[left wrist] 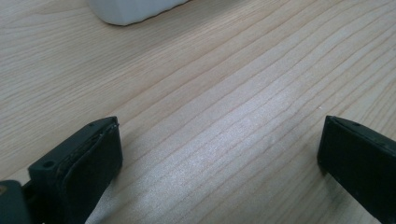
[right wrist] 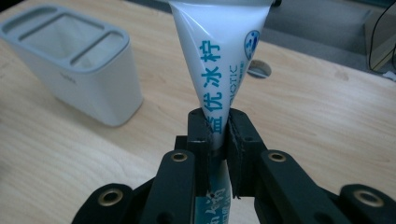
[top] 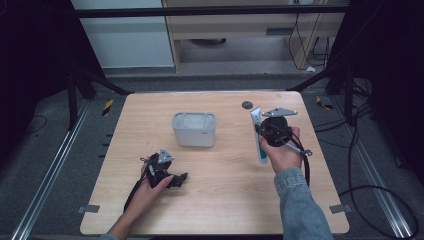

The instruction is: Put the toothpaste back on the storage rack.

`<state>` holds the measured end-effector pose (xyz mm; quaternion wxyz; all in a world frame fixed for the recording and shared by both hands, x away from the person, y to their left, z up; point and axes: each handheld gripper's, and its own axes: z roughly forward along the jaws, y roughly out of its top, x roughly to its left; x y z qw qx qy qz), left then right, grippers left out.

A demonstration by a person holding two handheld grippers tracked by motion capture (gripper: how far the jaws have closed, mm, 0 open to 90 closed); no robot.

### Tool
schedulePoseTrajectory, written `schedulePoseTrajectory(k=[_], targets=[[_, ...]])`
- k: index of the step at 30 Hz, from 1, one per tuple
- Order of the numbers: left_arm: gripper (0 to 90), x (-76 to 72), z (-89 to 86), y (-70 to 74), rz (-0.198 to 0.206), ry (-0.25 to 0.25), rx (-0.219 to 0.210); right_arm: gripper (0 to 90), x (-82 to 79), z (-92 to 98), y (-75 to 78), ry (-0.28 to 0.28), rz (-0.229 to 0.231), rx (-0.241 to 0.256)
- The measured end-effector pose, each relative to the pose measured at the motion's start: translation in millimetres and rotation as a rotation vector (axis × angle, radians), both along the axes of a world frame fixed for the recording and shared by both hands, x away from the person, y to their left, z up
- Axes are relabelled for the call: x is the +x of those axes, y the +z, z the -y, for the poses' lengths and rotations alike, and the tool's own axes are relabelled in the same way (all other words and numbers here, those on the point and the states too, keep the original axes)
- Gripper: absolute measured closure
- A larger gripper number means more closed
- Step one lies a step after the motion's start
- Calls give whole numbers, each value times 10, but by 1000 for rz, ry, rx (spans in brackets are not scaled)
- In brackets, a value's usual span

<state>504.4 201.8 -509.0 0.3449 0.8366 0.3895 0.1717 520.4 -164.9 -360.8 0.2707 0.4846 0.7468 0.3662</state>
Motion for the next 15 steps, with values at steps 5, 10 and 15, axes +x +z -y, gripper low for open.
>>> schedulePoseTrajectory(k=[5,10,15], targets=[[0,0,0,0,0,0,0,809,21,-52,9,-19,63,29],[0,0,0,0,0,0,0,810,58,-127,15,-32,115,56],[0,-1,0,0,0,1,1,809,75,-205,-11,-63,173,99]])
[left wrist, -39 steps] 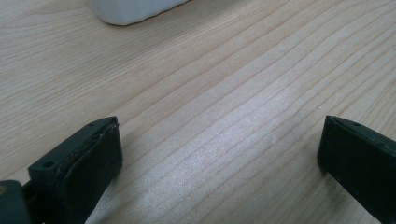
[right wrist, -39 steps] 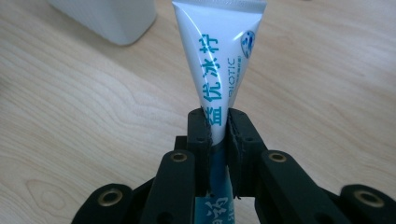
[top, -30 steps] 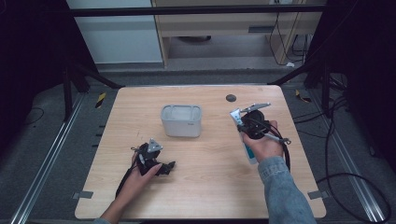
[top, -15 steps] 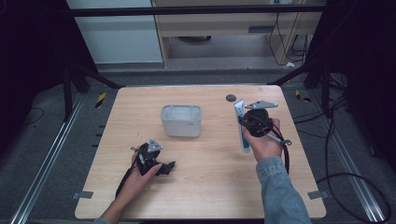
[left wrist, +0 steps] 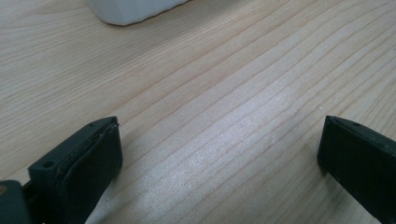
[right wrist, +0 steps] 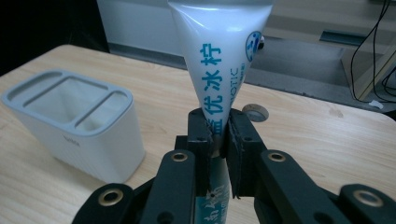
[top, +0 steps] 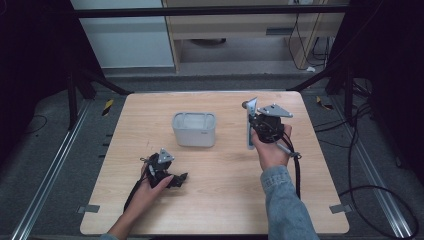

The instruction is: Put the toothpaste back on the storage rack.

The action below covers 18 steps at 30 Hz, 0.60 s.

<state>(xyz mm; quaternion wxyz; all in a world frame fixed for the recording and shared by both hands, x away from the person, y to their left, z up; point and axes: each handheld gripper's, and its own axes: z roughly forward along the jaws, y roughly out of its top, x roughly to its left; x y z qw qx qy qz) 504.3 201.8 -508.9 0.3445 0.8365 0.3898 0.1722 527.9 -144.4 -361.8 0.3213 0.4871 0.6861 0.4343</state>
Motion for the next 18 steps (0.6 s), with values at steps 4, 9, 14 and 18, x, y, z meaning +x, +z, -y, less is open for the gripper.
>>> schedulePoseTrajectory(k=[4,9,14,18], targets=[[0,1,0,0,0,-1,-1,809,8,-35,18,-8,19,10],[0,0,0,0,-1,-1,-1,810,10,-99,57,-2,31,18],[0,1,0,0,0,-1,-1,809,6,-155,80,-1,44,30],[0,1,0,0,-1,-1,-1,809,9,-182,103,4,52,33]])
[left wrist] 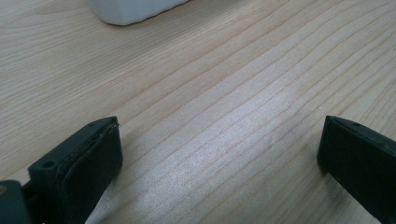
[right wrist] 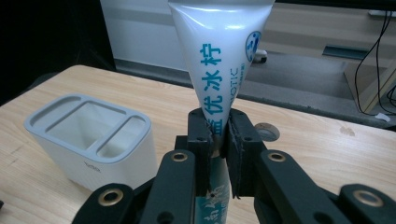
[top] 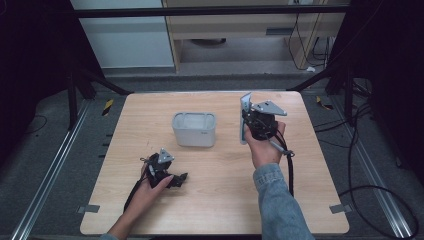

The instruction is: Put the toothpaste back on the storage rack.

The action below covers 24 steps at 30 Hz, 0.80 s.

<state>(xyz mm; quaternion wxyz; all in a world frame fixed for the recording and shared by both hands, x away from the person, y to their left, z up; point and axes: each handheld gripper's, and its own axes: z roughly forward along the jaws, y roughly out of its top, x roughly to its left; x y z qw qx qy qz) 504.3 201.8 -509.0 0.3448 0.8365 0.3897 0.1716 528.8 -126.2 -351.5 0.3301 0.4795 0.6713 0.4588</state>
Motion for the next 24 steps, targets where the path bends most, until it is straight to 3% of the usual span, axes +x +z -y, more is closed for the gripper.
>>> schedulePoseTrajectory(k=[9,24], targets=[[0,-1,2,-1,1,2,-3,809,11,-50,151,10,25,32],[0,0,1,-1,2,1,-1,809,83,-324,468,59,65,-4]])
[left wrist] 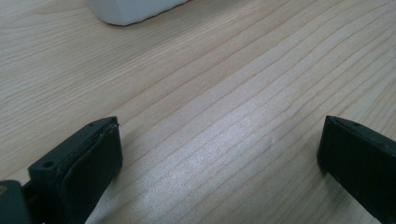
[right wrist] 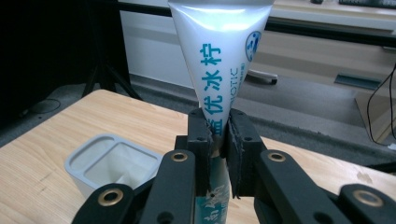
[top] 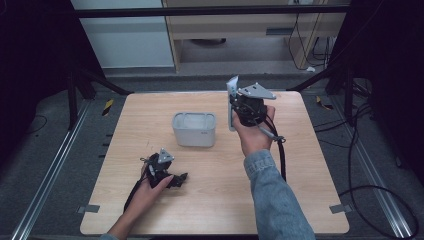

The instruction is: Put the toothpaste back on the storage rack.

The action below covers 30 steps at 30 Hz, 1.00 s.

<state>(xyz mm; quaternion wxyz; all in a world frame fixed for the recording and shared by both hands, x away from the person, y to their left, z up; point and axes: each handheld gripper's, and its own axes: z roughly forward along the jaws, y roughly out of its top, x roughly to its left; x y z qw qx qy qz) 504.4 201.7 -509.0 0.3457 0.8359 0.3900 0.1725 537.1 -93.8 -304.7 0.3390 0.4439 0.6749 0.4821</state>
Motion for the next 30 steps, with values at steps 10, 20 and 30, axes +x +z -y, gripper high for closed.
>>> schedulePoseTrajectory(k=[10,20,30], targets=[[0,1,0,1,-1,-1,1,809,138,-227,158,40,9,-32],[0,1,-1,2,0,0,3,809,314,-427,256,69,6,-5],[0,0,0,2,-1,0,2,809,398,-552,277,79,11,13]])
